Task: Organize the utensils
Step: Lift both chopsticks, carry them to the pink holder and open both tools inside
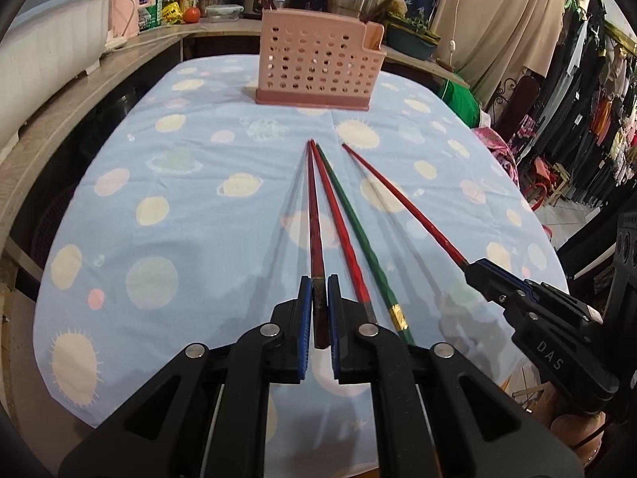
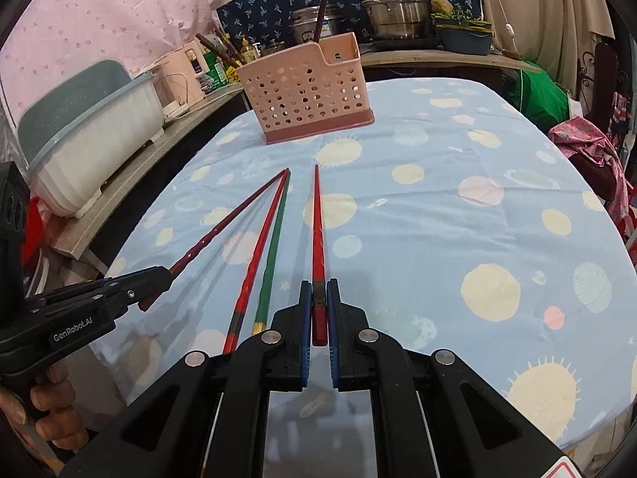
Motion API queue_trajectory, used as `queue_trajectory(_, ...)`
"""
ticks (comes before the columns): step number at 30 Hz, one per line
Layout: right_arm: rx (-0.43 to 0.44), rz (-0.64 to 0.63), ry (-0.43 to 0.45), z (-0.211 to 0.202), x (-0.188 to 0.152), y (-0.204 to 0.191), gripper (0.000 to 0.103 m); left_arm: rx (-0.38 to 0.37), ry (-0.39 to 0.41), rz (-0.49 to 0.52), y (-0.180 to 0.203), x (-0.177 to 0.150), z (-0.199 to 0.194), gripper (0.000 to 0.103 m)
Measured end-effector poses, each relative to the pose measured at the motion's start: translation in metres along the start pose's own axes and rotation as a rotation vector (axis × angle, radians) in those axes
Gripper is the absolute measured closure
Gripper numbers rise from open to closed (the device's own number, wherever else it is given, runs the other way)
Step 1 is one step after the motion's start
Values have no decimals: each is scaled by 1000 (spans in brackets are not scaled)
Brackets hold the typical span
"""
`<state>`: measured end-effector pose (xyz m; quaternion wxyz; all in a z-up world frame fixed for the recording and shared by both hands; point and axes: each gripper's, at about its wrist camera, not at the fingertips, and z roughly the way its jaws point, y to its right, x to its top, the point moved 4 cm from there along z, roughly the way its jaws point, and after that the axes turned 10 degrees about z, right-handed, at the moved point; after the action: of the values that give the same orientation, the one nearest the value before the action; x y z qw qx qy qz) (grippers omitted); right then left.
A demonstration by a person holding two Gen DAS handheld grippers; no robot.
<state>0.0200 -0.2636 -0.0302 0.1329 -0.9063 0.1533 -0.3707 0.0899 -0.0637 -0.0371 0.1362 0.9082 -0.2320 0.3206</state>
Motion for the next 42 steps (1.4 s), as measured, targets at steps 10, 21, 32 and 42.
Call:
queue_trajectory(10,45,5,151,-27,72,-7,96,32,100,6,-12,56,-25,96)
queue_trajectory(21,92,15,257,-34,137,-13,96,75,215,27,-23,127,-44,96)
queue_trajectory(32,135,23,296,-23,192,-22,96,119,281,53,-31,187,-44,96)
queue_trajectory(42,194,19,366,-27,243,-41,96,149,375,74,-34,240,-62,96)
